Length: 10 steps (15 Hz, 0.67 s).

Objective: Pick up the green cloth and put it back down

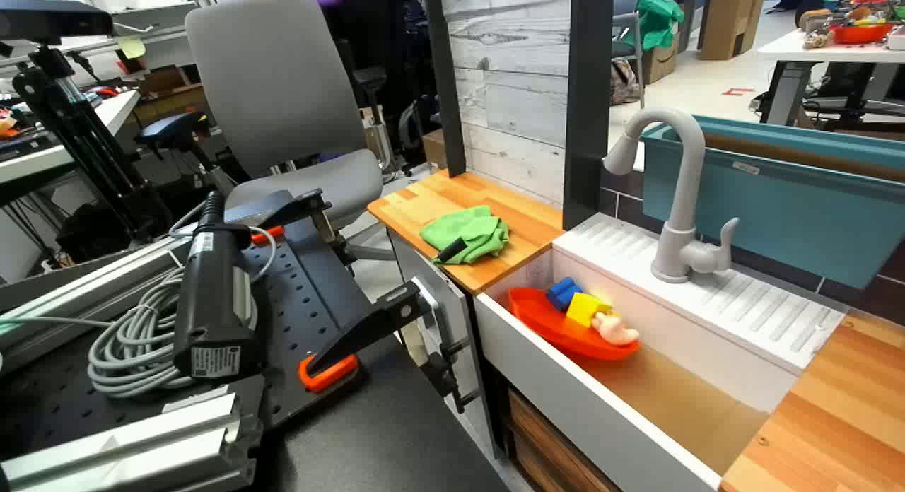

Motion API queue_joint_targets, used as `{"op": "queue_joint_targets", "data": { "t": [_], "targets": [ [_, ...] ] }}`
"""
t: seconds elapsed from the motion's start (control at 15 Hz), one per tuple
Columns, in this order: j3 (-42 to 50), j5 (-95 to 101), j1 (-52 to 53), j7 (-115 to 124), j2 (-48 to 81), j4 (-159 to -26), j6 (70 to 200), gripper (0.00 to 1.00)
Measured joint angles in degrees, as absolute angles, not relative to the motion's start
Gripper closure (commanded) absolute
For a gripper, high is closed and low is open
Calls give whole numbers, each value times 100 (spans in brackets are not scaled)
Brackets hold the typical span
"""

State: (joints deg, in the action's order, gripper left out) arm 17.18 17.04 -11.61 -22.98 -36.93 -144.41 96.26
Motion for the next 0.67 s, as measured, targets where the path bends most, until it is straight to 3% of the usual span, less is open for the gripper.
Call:
{"op": "queue_joint_targets", "data": {
  "t": [0.67],
  "targets": [
    [1404,1232,-762,-1659,-3291,-14485,9919,0]
  ]
}}
